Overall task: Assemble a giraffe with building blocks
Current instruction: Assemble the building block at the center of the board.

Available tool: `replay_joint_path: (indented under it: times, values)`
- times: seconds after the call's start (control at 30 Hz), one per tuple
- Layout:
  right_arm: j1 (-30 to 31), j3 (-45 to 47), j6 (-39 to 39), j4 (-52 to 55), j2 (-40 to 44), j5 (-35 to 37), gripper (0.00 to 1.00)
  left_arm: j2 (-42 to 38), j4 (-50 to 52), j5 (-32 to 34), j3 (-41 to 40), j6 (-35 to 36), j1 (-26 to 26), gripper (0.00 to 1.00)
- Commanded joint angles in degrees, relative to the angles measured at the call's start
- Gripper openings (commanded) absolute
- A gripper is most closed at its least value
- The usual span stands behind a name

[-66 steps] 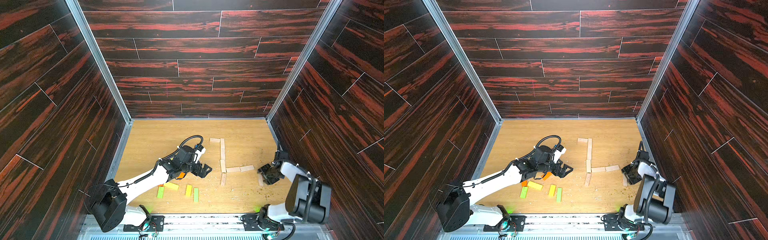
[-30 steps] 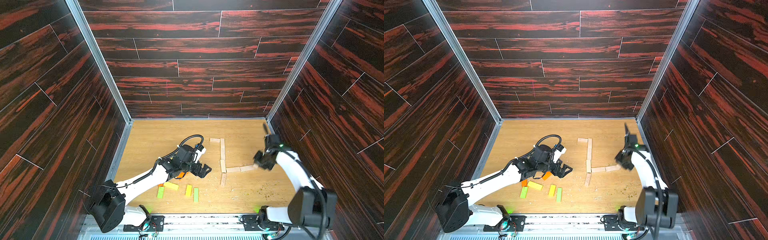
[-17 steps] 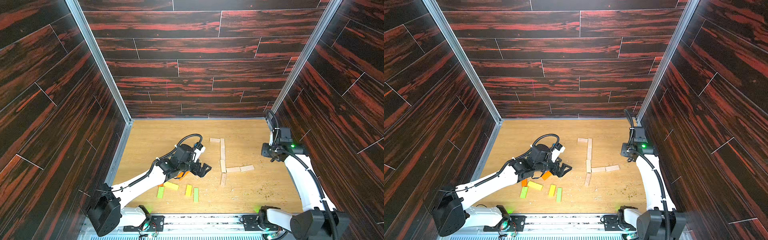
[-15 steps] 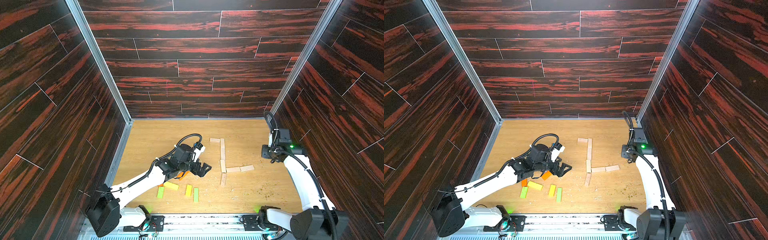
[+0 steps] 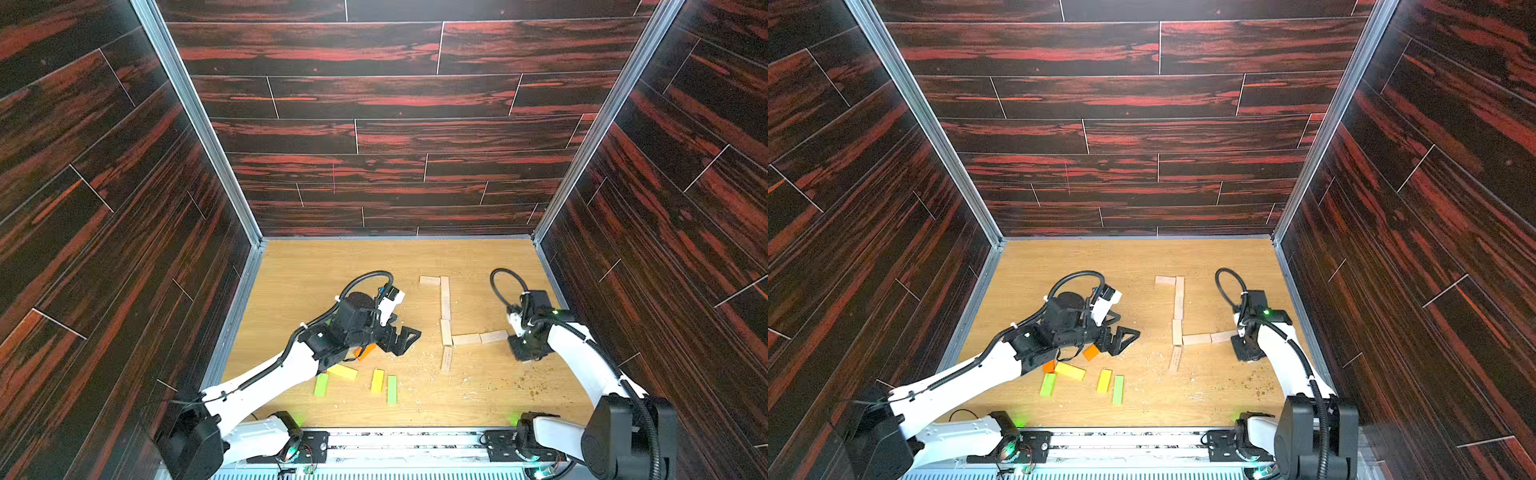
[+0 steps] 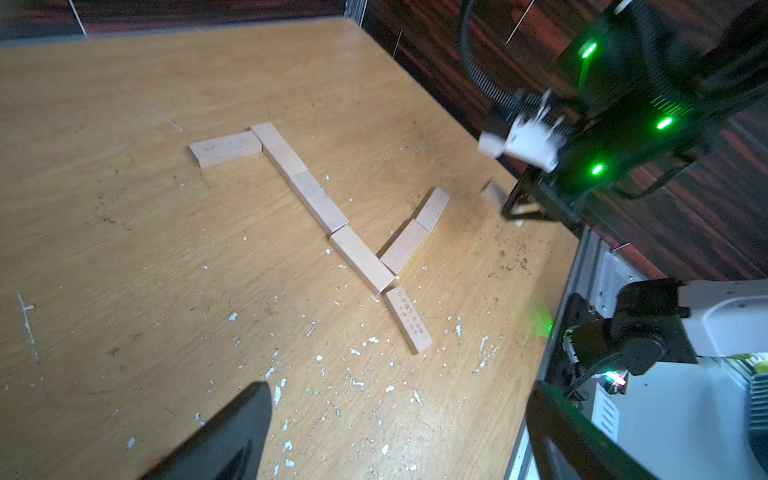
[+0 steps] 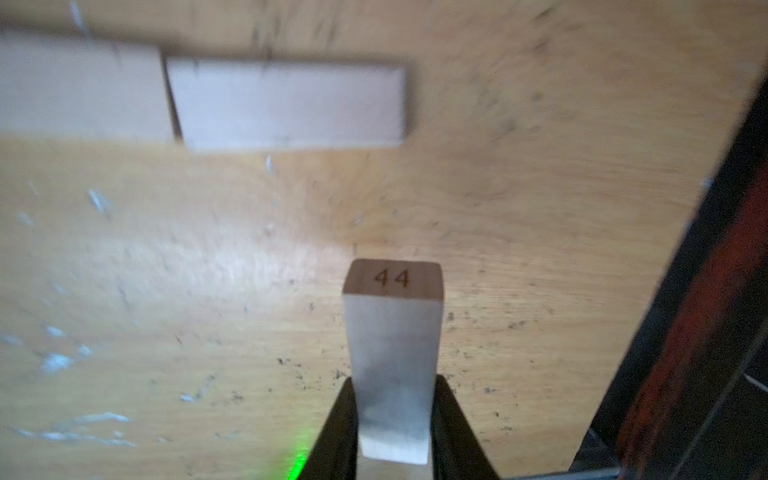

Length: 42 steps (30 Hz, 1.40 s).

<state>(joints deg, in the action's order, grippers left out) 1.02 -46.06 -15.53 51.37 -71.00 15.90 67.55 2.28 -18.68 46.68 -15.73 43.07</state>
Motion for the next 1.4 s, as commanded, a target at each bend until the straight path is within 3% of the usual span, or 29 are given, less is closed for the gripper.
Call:
replay_joint_path:
  times: [0.0, 0.3, 0.67, 1.07, 1.37]
  values:
    - [0.3, 1.3, -4.8, -1.7, -0.6, -1.1, 0.00, -2.3, -2.0, -0.7, -1.1, 0.0, -0.3, 0.98]
    - [0.4, -1.1, -6.5, -2.4, -9.8, -4.5, 0.00, -3.1, -3.0, -1.1, -2.1, -0.2, -0.4, 0.99]
    - [0.3, 2.3, -7.3, -4.9, -11.6, -5.9, 0.00, -3.6, -3.3, -2.3, -2.4, -0.6, -0.3, 0.99]
    - [-0.2, 0.2, -6.0, -5.6, -19.3, -4.0, 0.32, -4.7, -2.4, -1.4, -2.6, -0.4, -0.3, 0.99]
    - [-0.5, -0.2, -6.1, -6.6, -19.4, -2.7, 0.35, -4.8, -2.3, -1.4, -2.4, -0.2, -0.2, 0.99]
